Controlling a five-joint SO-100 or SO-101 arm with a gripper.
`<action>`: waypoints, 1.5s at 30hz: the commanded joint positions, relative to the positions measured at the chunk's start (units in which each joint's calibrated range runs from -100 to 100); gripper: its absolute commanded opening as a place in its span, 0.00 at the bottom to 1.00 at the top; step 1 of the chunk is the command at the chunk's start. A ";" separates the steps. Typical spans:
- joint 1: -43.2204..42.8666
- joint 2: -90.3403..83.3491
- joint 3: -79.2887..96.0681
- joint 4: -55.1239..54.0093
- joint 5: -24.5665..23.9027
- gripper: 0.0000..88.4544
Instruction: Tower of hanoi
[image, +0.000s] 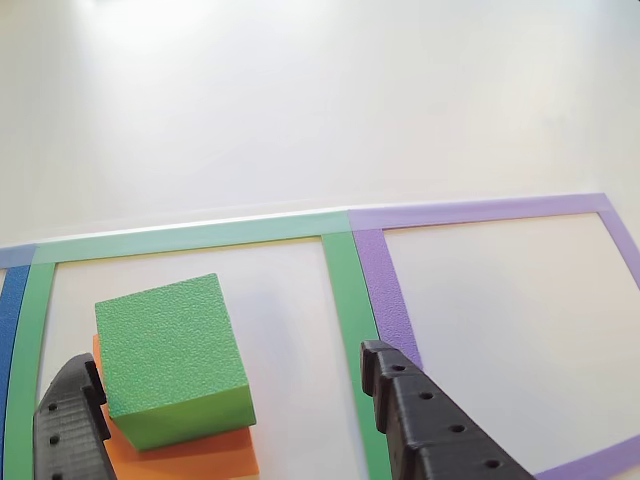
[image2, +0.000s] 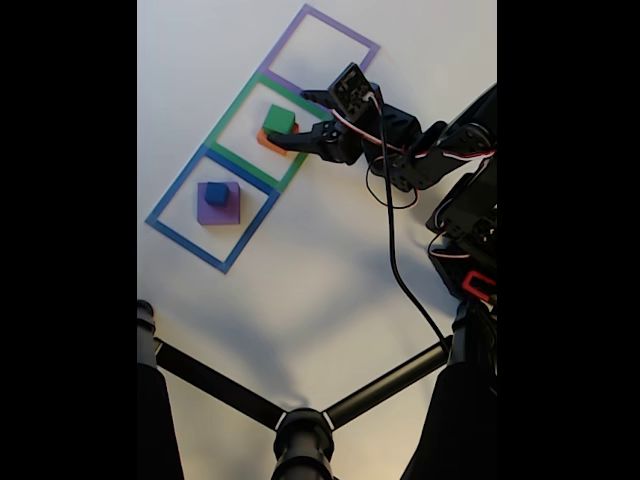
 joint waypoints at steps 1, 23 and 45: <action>-0.94 -0.11 -2.06 -1.41 0.00 0.32; -2.38 0.93 -2.33 -1.41 0.00 0.22; -2.69 0.21 -2.51 -0.28 0.00 0.15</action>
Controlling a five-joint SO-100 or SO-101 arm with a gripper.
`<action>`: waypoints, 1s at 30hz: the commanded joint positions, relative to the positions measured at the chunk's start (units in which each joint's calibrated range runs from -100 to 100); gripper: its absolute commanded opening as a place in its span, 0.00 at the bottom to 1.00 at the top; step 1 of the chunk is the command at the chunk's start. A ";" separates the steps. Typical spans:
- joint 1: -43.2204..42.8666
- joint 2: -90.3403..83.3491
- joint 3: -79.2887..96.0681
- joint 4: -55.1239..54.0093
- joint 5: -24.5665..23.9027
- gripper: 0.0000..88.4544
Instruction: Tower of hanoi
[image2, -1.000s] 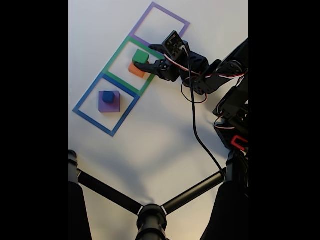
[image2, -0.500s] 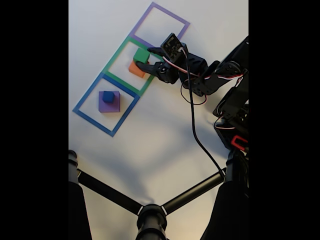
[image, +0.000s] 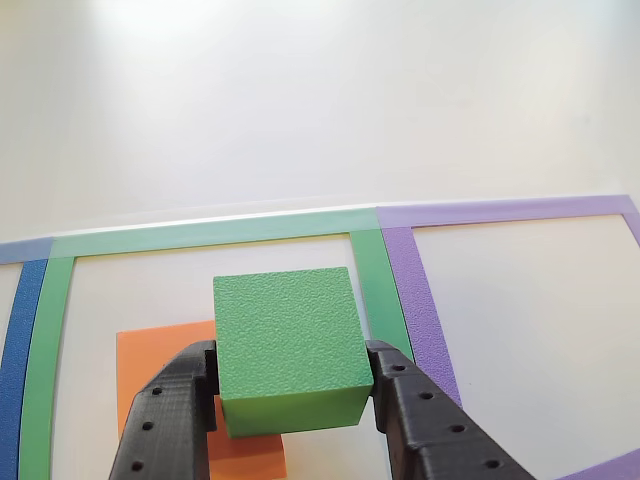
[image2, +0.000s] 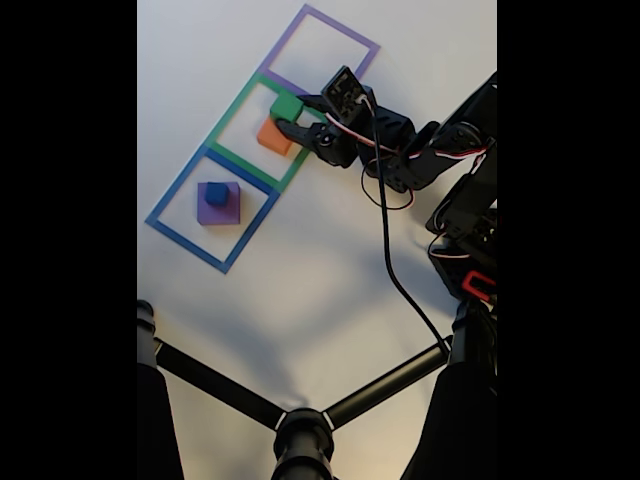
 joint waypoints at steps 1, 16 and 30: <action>-0.89 -1.72 -1.05 -0.11 0.38 0.15; -1.43 -17.50 -2.96 19.80 0.38 0.11; -0.13 -33.53 -17.95 54.20 0.38 0.11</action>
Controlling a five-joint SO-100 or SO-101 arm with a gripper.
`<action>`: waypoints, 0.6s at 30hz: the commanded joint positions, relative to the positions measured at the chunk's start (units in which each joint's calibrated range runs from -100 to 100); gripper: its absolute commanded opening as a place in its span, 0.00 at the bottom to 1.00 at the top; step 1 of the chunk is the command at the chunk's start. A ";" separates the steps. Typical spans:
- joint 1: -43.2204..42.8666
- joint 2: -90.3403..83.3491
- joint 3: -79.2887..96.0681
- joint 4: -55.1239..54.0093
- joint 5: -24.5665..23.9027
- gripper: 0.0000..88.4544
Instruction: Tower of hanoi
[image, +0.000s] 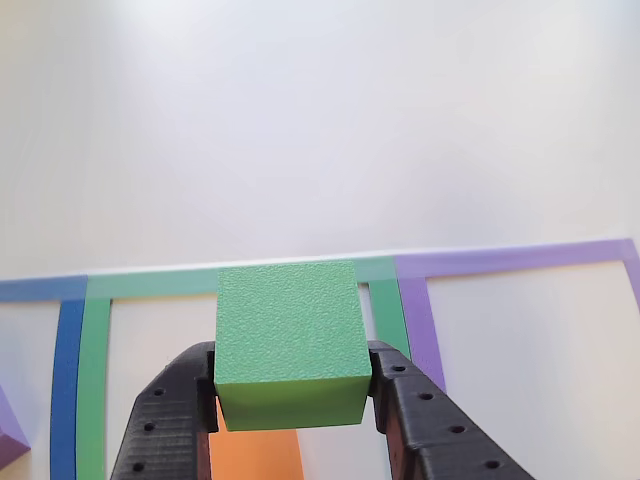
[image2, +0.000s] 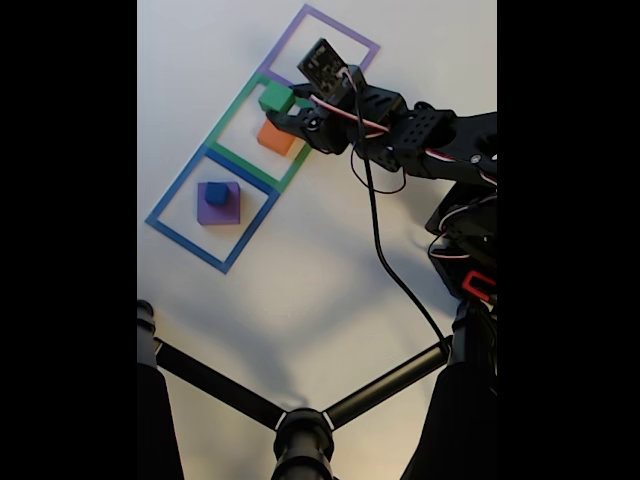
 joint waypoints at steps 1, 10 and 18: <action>2.10 -9.00 -10.94 18.77 0.00 0.11; 8.35 -14.93 -34.56 55.20 0.00 0.11; 14.83 -17.50 -55.19 79.96 0.00 0.11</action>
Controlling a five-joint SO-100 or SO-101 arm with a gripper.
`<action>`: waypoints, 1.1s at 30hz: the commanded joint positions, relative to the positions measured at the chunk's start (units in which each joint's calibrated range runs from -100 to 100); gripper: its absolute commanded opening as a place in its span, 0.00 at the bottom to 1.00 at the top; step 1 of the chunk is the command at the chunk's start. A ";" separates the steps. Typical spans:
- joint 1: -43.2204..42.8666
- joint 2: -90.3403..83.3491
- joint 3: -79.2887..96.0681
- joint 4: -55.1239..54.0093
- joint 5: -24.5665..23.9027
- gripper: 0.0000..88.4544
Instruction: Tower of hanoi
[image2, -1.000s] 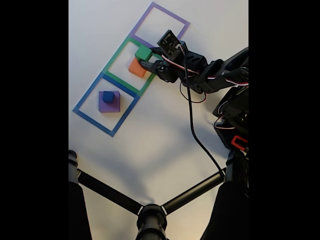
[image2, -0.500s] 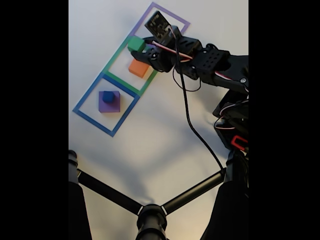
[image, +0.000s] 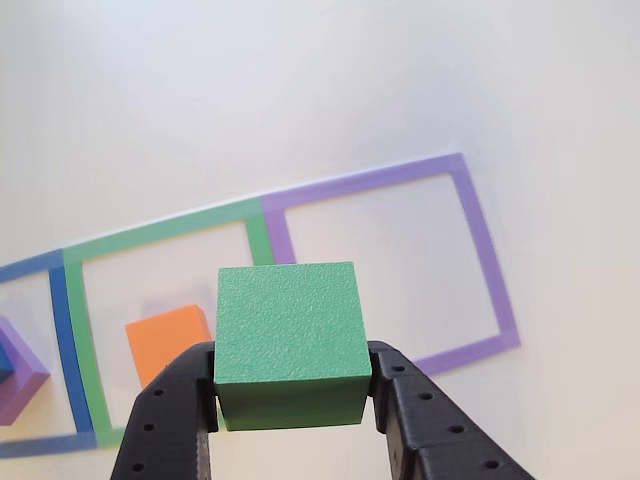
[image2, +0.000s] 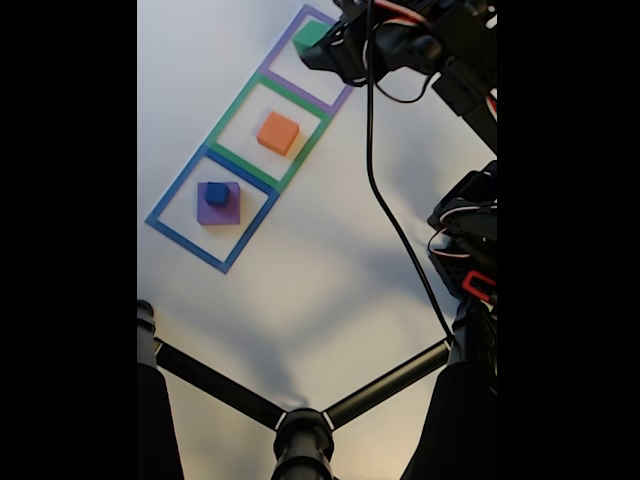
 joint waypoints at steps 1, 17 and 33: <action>4.70 -3.78 -12.05 11.26 0.00 0.11; 19.18 -6.43 -6.51 8.99 0.00 0.11; 20.25 6.31 34.29 -56.81 0.00 0.11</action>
